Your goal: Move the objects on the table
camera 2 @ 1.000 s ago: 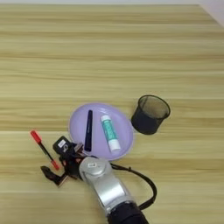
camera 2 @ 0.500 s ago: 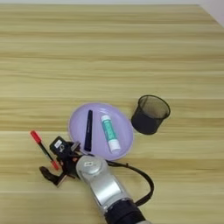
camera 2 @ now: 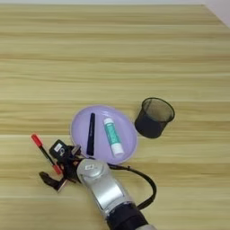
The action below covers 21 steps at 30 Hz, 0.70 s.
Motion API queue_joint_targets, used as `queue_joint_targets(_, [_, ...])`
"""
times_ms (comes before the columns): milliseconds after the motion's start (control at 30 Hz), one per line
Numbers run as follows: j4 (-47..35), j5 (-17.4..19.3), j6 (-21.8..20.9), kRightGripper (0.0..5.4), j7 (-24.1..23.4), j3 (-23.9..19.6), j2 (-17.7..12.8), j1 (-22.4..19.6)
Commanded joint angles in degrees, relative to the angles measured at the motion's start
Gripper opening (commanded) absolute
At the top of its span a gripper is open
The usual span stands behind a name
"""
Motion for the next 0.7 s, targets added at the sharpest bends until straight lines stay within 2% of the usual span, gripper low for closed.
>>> queue_joint_targets(33, [1.56, 0.22, 3.63, 5.39, -0.61, -0.65, -0.39, 0.68])
queue_joint_targets(433, [1.88, -0.13, 3.49, 5.39, -0.6, -0.32, -0.57, 0.56])
queue_joint_targets(700, [1.86, -0.84, 3.44, 4.65, -0.4, 0.5, -1.04, 0.72])
